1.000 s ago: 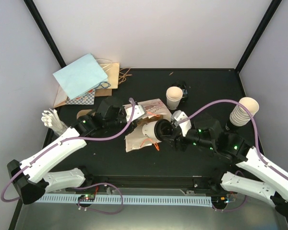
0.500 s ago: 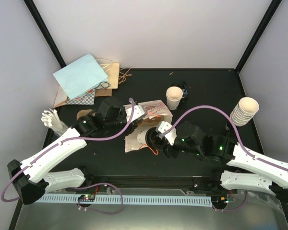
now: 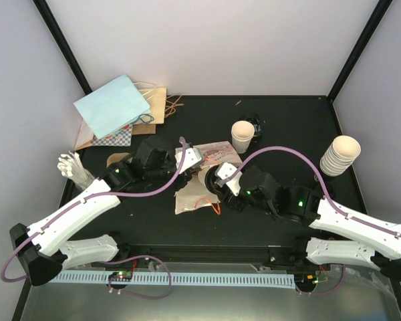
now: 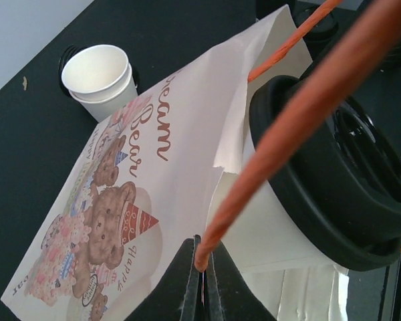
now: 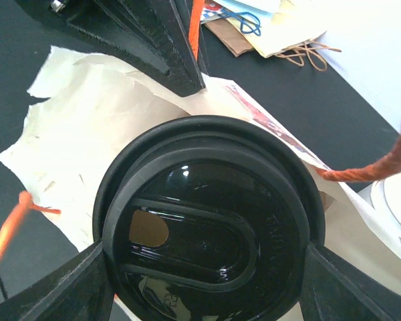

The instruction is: Pack the takeout coffee

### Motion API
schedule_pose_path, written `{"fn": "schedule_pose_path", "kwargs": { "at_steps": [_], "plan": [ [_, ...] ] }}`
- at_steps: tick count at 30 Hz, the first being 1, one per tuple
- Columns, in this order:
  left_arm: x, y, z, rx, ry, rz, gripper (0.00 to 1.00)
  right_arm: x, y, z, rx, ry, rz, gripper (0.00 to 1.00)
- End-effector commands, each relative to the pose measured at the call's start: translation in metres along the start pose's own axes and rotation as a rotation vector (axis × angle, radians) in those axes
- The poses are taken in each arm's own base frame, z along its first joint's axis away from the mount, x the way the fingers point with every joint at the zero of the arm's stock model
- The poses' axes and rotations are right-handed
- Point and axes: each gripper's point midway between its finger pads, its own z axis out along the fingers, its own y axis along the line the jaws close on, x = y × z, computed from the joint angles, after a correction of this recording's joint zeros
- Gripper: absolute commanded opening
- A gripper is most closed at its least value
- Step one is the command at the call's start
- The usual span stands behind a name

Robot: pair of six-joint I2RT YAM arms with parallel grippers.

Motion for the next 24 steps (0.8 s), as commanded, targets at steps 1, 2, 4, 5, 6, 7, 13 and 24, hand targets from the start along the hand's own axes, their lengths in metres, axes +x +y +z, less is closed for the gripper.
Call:
{"fn": "schedule_pose_path", "kwargs": {
  "at_steps": [1,2,4,5,6,7,13,24],
  "plan": [
    [-0.016,-0.006,-0.010,0.021,-0.067,-0.004,0.01,-0.022,-0.008,-0.004,0.045,-0.069,-0.029,0.44],
    [-0.017,-0.006,-0.011,0.019,-0.072,-0.002,0.02,-0.020,-0.006,-0.002,0.036,-0.066,-0.044,0.43],
    [-0.019,-0.006,-0.013,0.018,-0.080,0.000,0.02,-0.017,-0.002,0.000,0.022,-0.066,-0.078,0.43],
    [-0.020,-0.007,-0.015,0.019,-0.083,0.001,0.02,-0.015,0.000,0.001,0.017,-0.065,-0.096,0.44],
    [-0.021,-0.007,-0.016,0.019,-0.085,0.002,0.02,-0.013,0.001,0.003,0.013,-0.063,-0.119,0.44],
    [-0.023,-0.007,-0.018,0.020,-0.087,0.002,0.01,-0.010,0.002,0.004,0.010,-0.061,-0.140,0.44],
    [-0.030,-0.012,-0.025,0.037,-0.093,0.018,0.02,-0.003,0.011,0.009,-0.026,-0.042,-0.238,0.44],
    [-0.030,-0.019,-0.025,0.054,-0.091,0.030,0.02,0.016,0.027,0.014,-0.114,-0.004,-0.369,0.49]
  ]
}}
